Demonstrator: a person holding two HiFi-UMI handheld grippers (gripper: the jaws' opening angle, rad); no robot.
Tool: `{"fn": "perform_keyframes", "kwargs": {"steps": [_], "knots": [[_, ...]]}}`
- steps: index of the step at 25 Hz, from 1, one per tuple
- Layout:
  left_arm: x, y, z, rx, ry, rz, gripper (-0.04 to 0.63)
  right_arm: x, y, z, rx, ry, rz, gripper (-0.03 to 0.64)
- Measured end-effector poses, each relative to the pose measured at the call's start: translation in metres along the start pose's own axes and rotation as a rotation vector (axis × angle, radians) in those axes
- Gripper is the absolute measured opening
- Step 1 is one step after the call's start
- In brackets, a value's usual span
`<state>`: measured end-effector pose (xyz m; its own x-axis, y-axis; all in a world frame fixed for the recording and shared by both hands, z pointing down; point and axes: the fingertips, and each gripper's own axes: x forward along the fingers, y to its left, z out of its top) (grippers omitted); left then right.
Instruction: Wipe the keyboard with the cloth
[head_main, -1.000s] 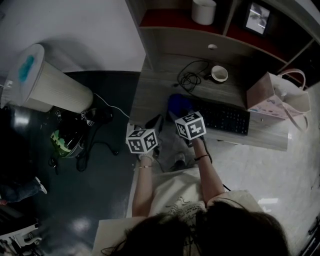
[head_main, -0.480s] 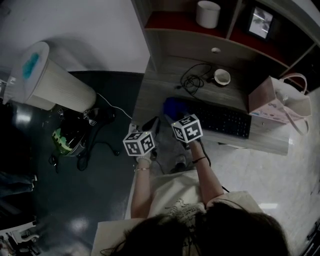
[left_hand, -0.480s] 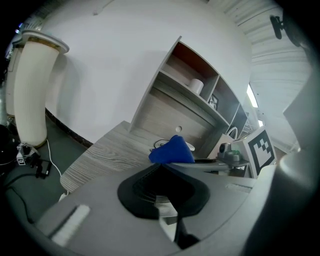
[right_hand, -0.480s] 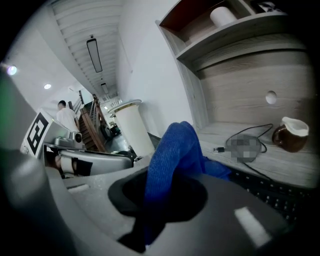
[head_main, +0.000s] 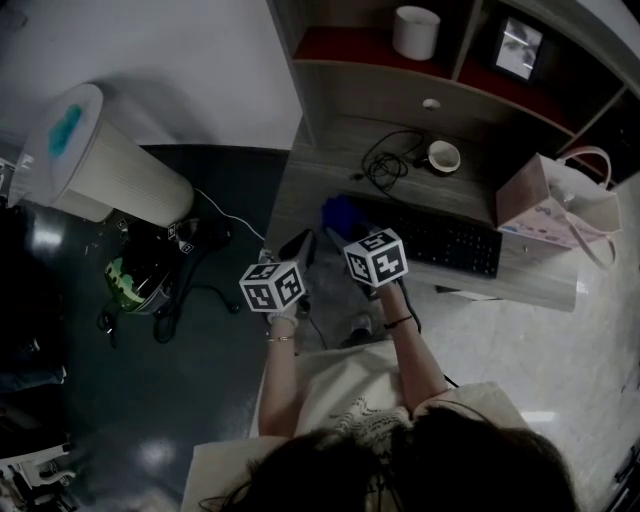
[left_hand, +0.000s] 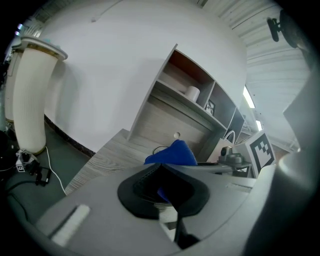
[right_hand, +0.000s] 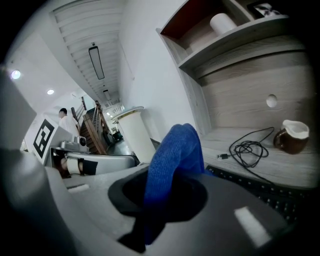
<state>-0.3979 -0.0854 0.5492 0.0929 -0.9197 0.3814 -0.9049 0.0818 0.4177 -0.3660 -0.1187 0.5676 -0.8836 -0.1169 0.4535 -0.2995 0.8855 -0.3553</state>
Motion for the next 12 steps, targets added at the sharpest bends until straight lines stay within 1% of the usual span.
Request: {"fn": "perform_keyframes", "kwargs": {"steps": [5,12], "knots": [[-0.004,-0.012,0.013,0.026,-0.031,-0.032,0.005,-0.022,-0.005,0.021,0.032,-0.074,-0.011,0.060],[-0.007,-0.039,0.034,0.086,-0.075,-0.093,0.005,-0.057,-0.008,0.049,0.029,-0.161,-0.030,0.059]]}}
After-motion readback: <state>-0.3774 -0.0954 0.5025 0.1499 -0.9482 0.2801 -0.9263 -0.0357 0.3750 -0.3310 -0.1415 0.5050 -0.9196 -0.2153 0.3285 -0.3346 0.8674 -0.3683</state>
